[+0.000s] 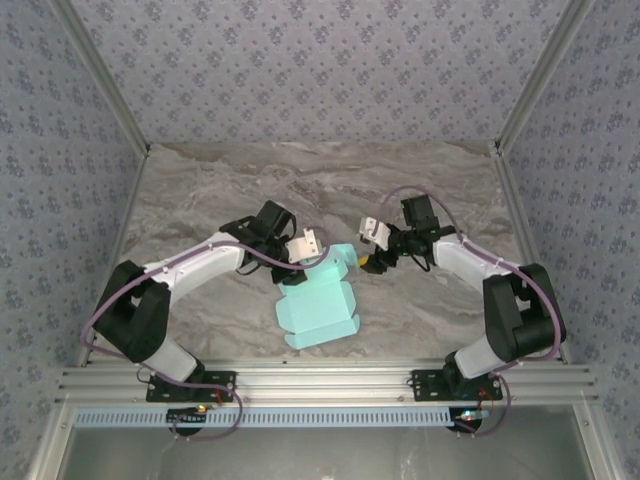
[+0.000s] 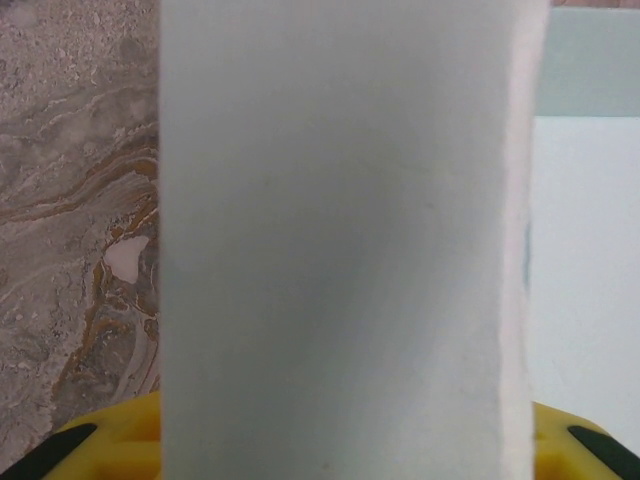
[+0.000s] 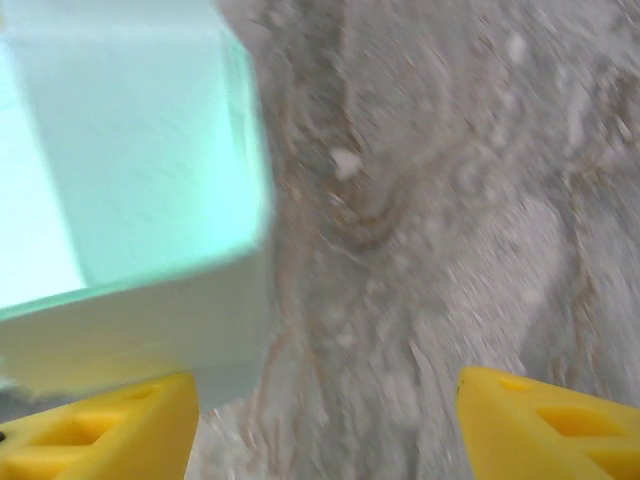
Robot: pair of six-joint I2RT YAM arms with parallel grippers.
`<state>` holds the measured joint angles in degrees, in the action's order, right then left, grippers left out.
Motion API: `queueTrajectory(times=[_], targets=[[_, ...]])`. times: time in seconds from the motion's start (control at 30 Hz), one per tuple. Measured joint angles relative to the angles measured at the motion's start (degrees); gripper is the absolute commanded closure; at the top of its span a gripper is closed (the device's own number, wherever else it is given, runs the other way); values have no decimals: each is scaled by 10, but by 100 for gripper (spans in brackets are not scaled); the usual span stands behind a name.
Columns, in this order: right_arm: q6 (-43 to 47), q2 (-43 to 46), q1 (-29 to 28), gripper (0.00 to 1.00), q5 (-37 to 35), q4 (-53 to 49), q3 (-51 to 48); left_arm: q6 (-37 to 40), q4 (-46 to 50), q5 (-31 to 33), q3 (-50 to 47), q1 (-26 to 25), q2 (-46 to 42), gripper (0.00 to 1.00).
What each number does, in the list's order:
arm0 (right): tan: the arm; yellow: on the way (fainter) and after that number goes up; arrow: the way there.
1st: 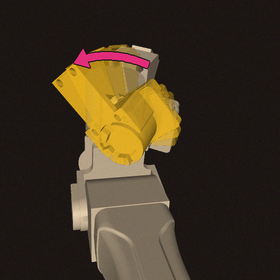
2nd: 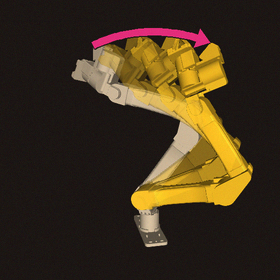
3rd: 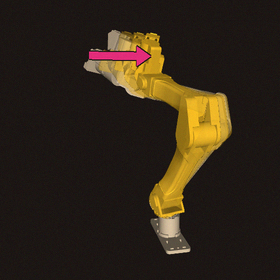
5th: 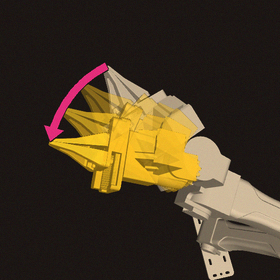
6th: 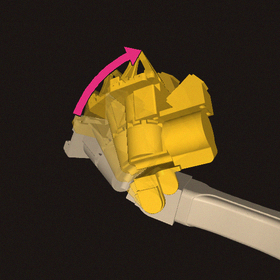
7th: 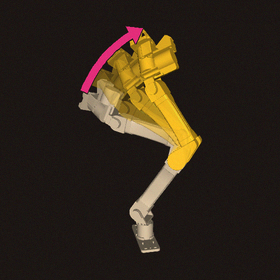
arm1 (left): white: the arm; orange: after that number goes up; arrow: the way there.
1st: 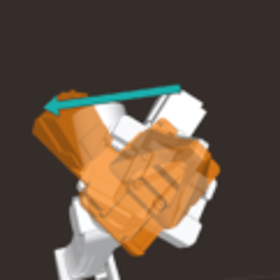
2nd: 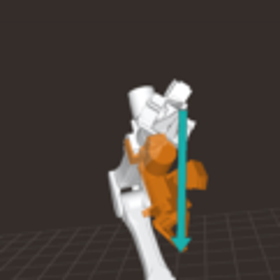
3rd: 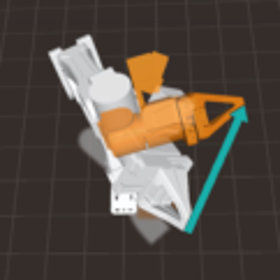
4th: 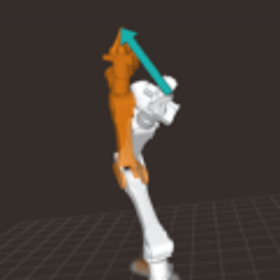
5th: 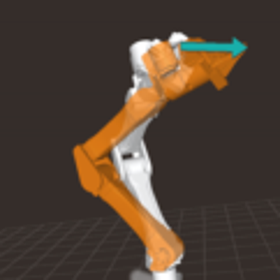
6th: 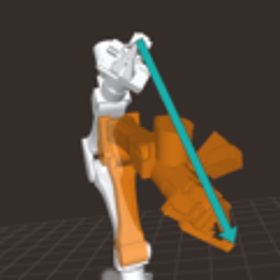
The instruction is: Fold the paper box
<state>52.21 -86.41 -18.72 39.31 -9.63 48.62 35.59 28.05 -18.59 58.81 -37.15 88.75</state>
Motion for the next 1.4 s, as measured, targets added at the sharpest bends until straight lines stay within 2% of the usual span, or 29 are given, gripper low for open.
queueTrajectory(times=[0.33, 0.5, 0.6, 0.67, 0.9, 1.13, 1.27, 1.4], targets=[[19, -17, -43, 39, 14, 62, -20, -3, -13, 6, -2, 0, 12, 60], [21, -37, -68, 41, 12, 77, -20, -9, -13, 15, -2, 1, 18, 60], [17, -38, -75, 49, 4, 99, -26, -16, -15, 20, -2, 1, 18, 60], [6, -39, -77, 52, -4, 120, -34, -21, -19, 26, -2, 1, 19, 60], [-42, -62, -100, 52, -46, 200, -56, -42, -24, 49, -2, 1, 35, 61], [-64, -71, -117, 52, -62, 211, -52, -69, -24, 60, -2, 1, 37, 61], [-104, -71, -122, 65, -86, 219, -50, -85, -30, 62, -2, 0, 37, 60], [-165, -75, -147, 66, -147, 249, -49, -106, -31, 69, -3, 2, 37, 60]])
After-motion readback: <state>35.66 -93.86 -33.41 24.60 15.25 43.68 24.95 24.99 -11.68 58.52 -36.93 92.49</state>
